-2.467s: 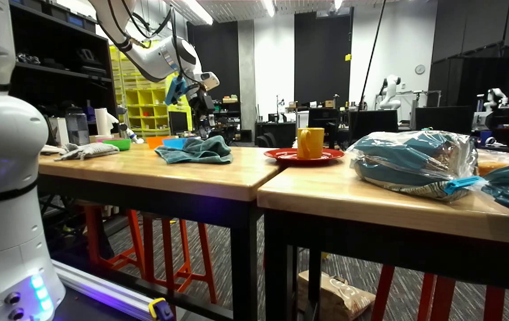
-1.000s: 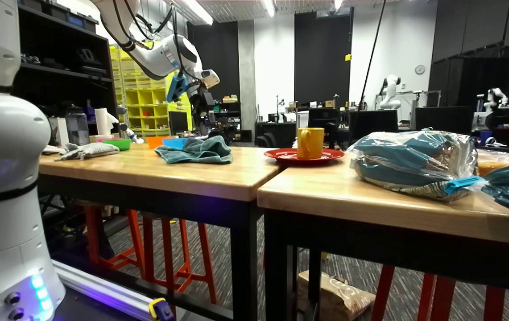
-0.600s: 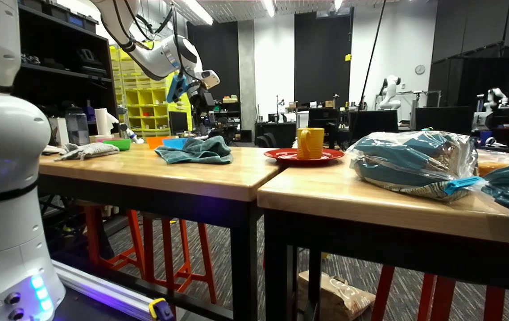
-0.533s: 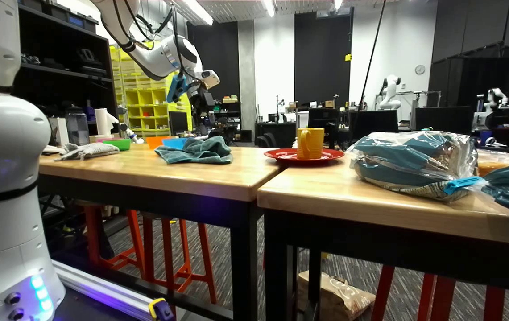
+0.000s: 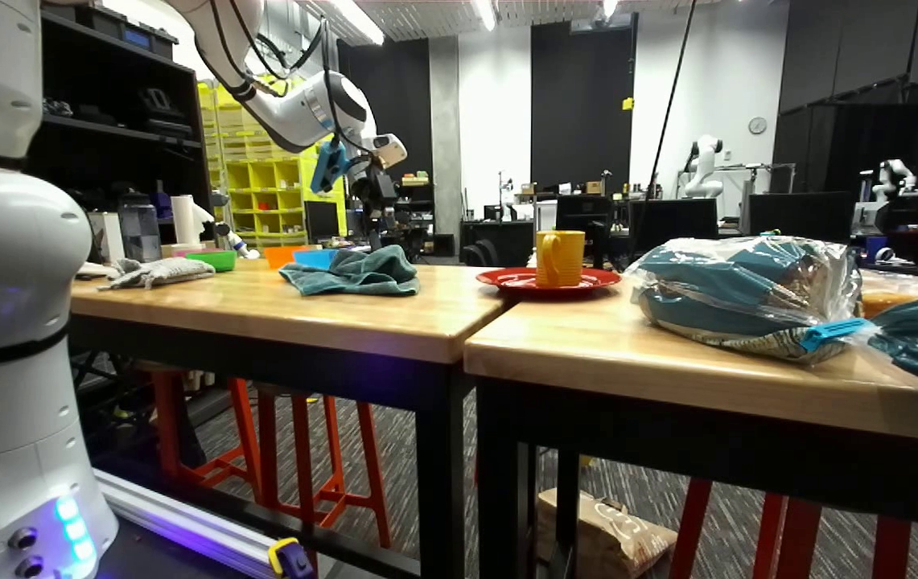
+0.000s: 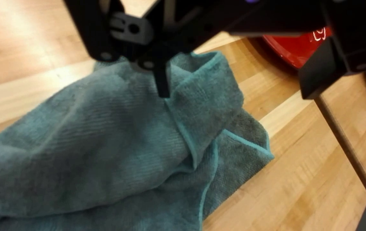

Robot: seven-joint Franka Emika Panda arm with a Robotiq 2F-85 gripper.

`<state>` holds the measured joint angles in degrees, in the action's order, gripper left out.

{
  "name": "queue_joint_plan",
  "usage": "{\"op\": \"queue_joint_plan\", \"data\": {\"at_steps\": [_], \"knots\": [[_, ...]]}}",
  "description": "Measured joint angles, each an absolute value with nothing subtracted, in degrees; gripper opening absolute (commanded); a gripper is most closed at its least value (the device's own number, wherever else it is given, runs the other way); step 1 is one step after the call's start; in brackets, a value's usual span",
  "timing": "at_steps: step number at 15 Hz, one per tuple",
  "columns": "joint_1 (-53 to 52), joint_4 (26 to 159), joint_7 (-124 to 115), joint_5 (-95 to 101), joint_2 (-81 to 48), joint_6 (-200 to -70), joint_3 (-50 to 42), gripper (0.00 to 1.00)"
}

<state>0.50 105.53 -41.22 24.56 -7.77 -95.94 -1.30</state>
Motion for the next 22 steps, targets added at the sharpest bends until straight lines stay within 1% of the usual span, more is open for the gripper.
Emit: {"op": "queue_joint_plan", "data": {"at_steps": [1,2,3,8,10,12,22], "knots": [[0.62,105.53,-41.22,24.56,-8.07,-95.94,-1.69,0.75],[0.68,105.52,-41.22,24.55,-8.35,-95.95,-2.08,0.74],[0.75,105.45,-41.22,24.54,-8.71,-95.96,-2.42,0.69],[0.81,104.86,-41.22,24.41,-10.74,-96.01,-2.98,0.28],[0.61,104.49,-41.22,24.26,-11.34,-96.0,-2.97,0.13],[0.42,103.91,-41.21,24.16,-11.78,-95.97,-2.97,0.01],[-0.29,99.83,-41.19,21.31,-11.52,-96.48,-2.74,0.01]]}}
